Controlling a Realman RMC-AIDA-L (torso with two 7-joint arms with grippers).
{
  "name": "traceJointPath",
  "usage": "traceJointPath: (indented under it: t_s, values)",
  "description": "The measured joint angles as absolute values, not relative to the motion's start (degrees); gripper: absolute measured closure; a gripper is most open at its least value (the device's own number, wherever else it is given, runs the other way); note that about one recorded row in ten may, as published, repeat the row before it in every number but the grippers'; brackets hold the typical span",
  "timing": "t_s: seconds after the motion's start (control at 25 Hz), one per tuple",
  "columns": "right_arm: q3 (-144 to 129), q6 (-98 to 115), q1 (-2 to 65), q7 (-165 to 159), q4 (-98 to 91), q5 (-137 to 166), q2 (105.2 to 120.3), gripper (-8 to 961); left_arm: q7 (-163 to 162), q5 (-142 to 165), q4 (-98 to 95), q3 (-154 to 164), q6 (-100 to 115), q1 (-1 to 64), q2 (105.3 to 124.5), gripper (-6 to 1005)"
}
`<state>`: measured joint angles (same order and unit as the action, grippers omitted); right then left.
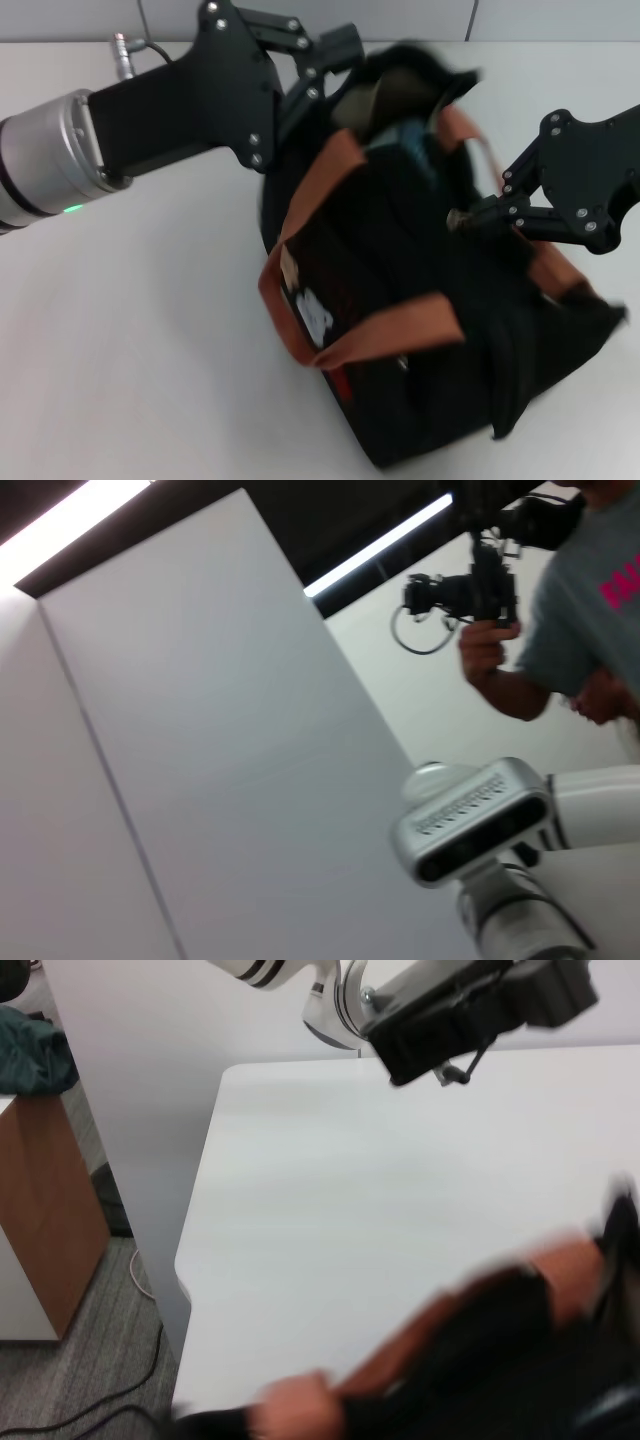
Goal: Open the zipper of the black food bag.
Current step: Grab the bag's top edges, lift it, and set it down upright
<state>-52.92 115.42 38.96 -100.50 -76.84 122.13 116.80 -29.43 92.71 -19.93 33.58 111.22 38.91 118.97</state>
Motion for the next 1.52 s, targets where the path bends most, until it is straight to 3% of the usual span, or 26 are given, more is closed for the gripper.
traceJointPath:
  t_s: [0.72,0.96,1.16,1.52]
  values:
    - [-50.4,116.1,37.3,-100.9,-78.3,121.4,116.61,956,-39.5,90.5,-21.6,33.6,97.3,27.8,117.33,964]
    - [-48.0,116.3,35.2,-101.0,-78.8,120.6,116.57,956,-42.7,90.5,-21.6,34.0,95.0,27.2,117.11,894]
    - [-46.5,116.8,34.5,-100.9,-78.6,120.1,116.79,956,-43.0,90.5,-21.7,37.3,94.8,27.5,116.95,657]
    - [-45.3,118.2,33.6,-101.2,-79.0,119.4,117.22,953,-45.0,90.6,-21.8,41.0,94.2,28.0,116.29,459]
